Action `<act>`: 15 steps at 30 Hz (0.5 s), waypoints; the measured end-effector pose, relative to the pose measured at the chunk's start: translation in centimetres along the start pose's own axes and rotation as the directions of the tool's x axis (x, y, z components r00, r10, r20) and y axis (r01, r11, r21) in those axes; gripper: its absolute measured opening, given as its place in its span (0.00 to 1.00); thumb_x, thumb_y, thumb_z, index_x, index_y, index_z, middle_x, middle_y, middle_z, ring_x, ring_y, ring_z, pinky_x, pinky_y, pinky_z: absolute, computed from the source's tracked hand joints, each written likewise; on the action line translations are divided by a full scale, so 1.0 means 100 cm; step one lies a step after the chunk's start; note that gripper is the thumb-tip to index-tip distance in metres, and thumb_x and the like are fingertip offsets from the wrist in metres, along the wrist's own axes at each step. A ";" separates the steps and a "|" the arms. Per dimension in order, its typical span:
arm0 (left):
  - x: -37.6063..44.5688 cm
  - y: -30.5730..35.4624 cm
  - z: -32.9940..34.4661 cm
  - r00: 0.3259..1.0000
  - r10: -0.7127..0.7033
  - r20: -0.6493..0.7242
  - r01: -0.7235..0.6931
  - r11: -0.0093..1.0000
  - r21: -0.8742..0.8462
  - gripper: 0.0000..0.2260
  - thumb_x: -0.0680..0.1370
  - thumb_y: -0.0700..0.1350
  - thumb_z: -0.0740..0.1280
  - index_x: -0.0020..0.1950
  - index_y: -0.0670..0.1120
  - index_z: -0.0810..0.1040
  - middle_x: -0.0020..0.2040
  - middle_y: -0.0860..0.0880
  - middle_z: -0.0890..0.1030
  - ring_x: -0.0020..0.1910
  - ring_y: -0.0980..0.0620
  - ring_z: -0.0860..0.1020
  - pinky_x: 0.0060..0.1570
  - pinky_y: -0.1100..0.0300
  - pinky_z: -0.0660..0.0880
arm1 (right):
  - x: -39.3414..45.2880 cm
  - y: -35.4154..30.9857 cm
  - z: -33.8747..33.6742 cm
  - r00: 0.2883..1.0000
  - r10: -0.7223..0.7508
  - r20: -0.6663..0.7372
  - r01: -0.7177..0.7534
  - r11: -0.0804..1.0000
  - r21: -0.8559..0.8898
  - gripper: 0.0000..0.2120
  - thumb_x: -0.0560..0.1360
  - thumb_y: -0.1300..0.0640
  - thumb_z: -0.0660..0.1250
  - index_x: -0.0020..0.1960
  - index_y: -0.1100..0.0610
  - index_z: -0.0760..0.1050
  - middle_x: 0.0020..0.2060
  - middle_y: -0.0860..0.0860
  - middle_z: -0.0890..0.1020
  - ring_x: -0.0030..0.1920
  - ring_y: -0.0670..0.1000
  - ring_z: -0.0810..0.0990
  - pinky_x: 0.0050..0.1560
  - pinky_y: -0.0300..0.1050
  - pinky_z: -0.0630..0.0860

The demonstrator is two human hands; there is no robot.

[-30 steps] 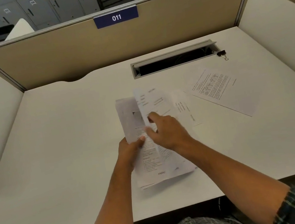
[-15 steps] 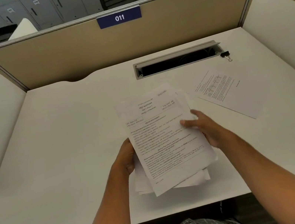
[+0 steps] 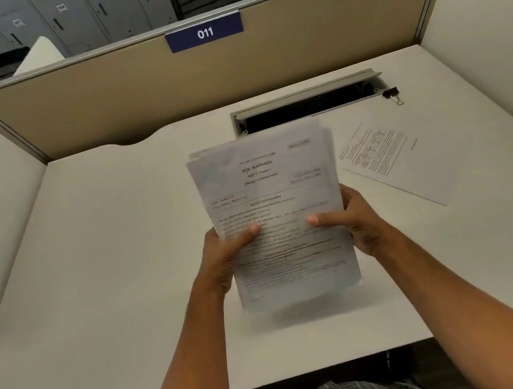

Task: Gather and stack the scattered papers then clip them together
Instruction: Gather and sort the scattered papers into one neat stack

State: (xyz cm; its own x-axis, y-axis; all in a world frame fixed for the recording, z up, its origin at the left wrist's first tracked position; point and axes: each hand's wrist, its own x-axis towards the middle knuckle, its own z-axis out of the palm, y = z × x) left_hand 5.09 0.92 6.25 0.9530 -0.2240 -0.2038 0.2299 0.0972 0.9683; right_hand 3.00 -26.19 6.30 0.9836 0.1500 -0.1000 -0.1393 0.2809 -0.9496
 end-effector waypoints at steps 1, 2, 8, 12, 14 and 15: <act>0.001 0.005 0.000 0.999 0.046 0.007 -0.046 0.999 0.008 0.22 0.68 0.47 0.82 0.60 0.48 0.85 0.60 0.43 0.86 0.60 0.40 0.84 0.57 0.44 0.82 | 0.000 -0.007 0.001 0.998 -0.040 0.044 0.043 0.998 -0.050 0.27 0.65 0.62 0.81 0.63 0.53 0.82 0.59 0.57 0.86 0.59 0.60 0.85 0.53 0.57 0.84; 0.001 0.011 0.000 0.995 0.095 0.029 -0.095 0.995 0.012 0.23 0.67 0.45 0.82 0.61 0.47 0.85 0.60 0.43 0.86 0.60 0.41 0.83 0.56 0.47 0.82 | 0.001 -0.013 0.002 0.993 -0.075 0.086 0.082 0.993 -0.084 0.28 0.64 0.61 0.82 0.62 0.51 0.82 0.58 0.56 0.85 0.60 0.59 0.84 0.53 0.56 0.84; -0.004 0.019 -0.007 0.969 0.174 0.178 -0.180 0.983 0.019 0.28 0.70 0.39 0.80 0.69 0.46 0.78 0.63 0.42 0.83 0.63 0.41 0.81 0.55 0.49 0.82 | 0.001 -0.018 0.010 0.978 -0.123 0.166 0.145 0.981 -0.127 0.30 0.62 0.58 0.84 0.62 0.45 0.81 0.58 0.54 0.84 0.62 0.59 0.82 0.55 0.57 0.84; -0.015 0.002 -0.006 0.990 0.081 0.118 -0.088 0.995 0.053 0.25 0.66 0.43 0.82 0.62 0.50 0.83 0.59 0.44 0.85 0.60 0.43 0.83 0.54 0.50 0.83 | -0.003 0.006 0.003 0.991 -0.004 0.132 0.030 0.981 -0.192 0.28 0.59 0.59 0.85 0.57 0.45 0.85 0.56 0.54 0.87 0.58 0.57 0.85 0.55 0.58 0.84; -0.018 -0.009 -0.007 0.994 0.050 0.096 -0.057 0.995 0.080 0.23 0.66 0.44 0.82 0.60 0.53 0.85 0.59 0.45 0.86 0.60 0.44 0.84 0.56 0.49 0.83 | -0.005 0.019 0.003 0.994 0.020 0.104 0.001 0.981 -0.194 0.25 0.60 0.60 0.85 0.56 0.47 0.86 0.55 0.54 0.87 0.57 0.58 0.86 0.53 0.53 0.84; -0.020 -0.013 -0.006 0.996 0.035 0.083 -0.042 0.996 0.084 0.22 0.66 0.44 0.82 0.59 0.54 0.85 0.59 0.46 0.86 0.60 0.44 0.84 0.55 0.50 0.83 | -0.006 0.023 0.004 0.997 0.020 0.076 -0.005 0.982 -0.187 0.25 0.60 0.59 0.85 0.55 0.47 0.87 0.54 0.53 0.88 0.56 0.57 0.86 0.52 0.50 0.84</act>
State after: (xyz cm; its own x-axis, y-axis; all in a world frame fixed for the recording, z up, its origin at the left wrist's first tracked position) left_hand 3.05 1.82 5.31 0.9409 -0.2999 -0.1573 0.1724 0.0245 0.9847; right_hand 2.08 -25.22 4.33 0.9691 0.2273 -0.0959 -0.1208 0.0983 -0.9878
